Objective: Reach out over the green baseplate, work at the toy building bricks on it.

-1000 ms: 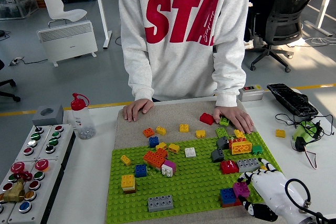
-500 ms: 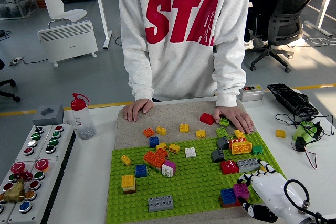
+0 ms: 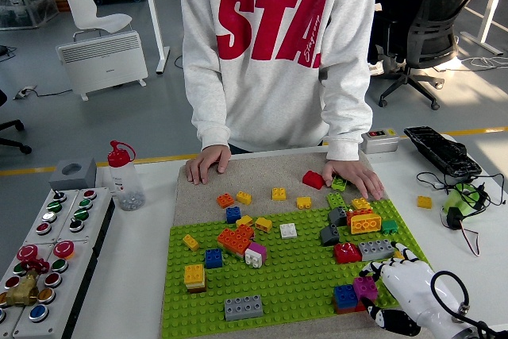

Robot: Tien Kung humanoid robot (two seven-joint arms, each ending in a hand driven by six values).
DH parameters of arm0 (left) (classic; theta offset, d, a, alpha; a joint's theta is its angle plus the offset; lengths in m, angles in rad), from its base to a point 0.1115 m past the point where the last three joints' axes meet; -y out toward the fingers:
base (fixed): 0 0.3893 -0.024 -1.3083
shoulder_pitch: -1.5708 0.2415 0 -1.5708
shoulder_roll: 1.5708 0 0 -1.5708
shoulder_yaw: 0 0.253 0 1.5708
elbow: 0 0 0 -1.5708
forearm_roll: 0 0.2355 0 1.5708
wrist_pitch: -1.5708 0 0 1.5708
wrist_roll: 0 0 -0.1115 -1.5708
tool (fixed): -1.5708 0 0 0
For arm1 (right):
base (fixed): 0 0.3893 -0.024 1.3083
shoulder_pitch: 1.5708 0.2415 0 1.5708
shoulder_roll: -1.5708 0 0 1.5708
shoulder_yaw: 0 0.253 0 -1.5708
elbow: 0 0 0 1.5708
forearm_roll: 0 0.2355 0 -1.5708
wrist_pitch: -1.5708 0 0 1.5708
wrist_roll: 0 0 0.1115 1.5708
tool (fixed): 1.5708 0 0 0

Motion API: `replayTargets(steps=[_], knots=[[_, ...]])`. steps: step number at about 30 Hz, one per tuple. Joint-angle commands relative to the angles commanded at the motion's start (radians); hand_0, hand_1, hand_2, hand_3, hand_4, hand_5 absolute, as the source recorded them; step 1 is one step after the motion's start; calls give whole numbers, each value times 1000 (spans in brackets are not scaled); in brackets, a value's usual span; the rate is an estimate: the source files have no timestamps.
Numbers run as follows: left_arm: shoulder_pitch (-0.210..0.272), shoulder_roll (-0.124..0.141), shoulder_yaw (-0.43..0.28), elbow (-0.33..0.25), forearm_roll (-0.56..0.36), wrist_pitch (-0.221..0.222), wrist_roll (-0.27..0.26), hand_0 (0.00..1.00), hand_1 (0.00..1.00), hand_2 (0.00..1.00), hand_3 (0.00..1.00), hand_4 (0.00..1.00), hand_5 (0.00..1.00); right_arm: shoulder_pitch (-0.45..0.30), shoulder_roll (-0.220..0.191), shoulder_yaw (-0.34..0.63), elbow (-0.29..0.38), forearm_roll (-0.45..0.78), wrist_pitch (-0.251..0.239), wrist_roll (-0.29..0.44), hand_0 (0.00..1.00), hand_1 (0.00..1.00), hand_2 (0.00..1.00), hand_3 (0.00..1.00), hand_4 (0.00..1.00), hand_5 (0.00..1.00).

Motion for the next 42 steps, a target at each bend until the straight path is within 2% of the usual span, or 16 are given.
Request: replayTargets(steps=[22, 23, 28, 29, 34, 35, 40, 41, 42], knots=[[-2, 0, -3, 0, 1, 0, -1, 691, 700, 688, 623, 360, 998, 1, 0, 4, 5, -5, 8, -8, 998, 688, 611, 596, 599, 247], [-2, 0, -3, 0, 1, 0, -1, 691, 700, 688, 623, 360, 998, 1, 0, 5, 7, -7, 12, -10, 998, 735, 710, 710, 625, 250], [-2, 0, -3, 0, 3, 1, 0, 691, 700, 688, 623, 360, 998, 1, 0, 6, 11, -17, 25, -23, 998, 735, 710, 710, 625, 250], [-2, -1, -4, 0, 3, 1, 0, 691, 700, 687, 623, 360, 998, 1, 0, 6, 11, -18, 27, -25, 998, 775, 794, 790, 664, 255], [0, -1, -4, 0, 6, 1, 1, 691, 700, 687, 623, 360, 998, 0, 1, 5, 9, -18, 39, -35, 998, 775, 794, 790, 664, 255], [1, -1, -5, 0, 6, 1, 1, 692, 699, 687, 623, 360, 998, 0, 1, 4, 9, -18, 40, -36, 998, 823, 874, 850, 701, 280], [3, -1, -6, 0, 9, 1, 1, 692, 699, 687, 623, 360, 998, -2, 1, 2, 12, -13, 40, -37, 998, 823, 874, 850, 701, 280], [4, -2, -7, 0, 9, 1, 1, 691, 700, 688, 623, 360, 998, -2, 1, 2, 14, -12, 40, -38, 998, 845, 914, 895, 725, 295], [5, -2, -7, 0, 10, 1, 1, 691, 700, 688, 623, 360, 998, -2, 0, 2, 16, -10, 39, -37, 998, 845, 914, 895, 725, 295]])
